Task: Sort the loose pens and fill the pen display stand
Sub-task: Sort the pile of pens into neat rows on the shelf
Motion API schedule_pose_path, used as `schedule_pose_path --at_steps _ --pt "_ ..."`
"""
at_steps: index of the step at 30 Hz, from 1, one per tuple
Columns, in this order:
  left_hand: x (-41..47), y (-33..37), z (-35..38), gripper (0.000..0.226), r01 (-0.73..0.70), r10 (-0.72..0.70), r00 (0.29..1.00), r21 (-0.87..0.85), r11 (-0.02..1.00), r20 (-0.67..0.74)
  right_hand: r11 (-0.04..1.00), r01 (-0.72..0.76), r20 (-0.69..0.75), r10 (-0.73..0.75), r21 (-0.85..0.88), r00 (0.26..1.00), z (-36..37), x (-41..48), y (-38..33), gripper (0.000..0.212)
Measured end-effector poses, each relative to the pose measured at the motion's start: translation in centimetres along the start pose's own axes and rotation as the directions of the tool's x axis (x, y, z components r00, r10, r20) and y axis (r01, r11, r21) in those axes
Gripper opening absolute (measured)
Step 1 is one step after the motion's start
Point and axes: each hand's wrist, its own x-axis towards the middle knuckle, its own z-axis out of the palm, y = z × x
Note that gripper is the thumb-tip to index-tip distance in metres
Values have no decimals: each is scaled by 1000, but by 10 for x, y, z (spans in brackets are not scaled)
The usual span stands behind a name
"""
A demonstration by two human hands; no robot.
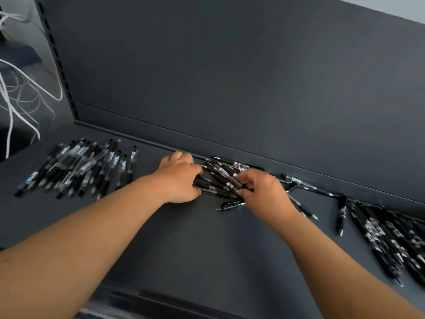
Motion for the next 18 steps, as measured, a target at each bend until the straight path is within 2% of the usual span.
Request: schedule_pose_path --at_steps 4,10,15,18 --pt "-1 1 -6 35 11 -10 1000 -44 999 17 1000 1 -10 -1 31 1000 -3 -5 5 28" --pt "-9 7 -10 25 46 -39 991 -57 997 129 999 10 -13 -10 33 1000 -1 -6 3 26" --pt "-20 2 -11 18 70 -60 989 -76 995 132 999 33 -22 -33 11 999 5 -7 -1 29" --pt "-29 -9 -16 18 120 -109 988 -95 988 105 994 72 -43 -76 -79 996 8 -9 1 37"
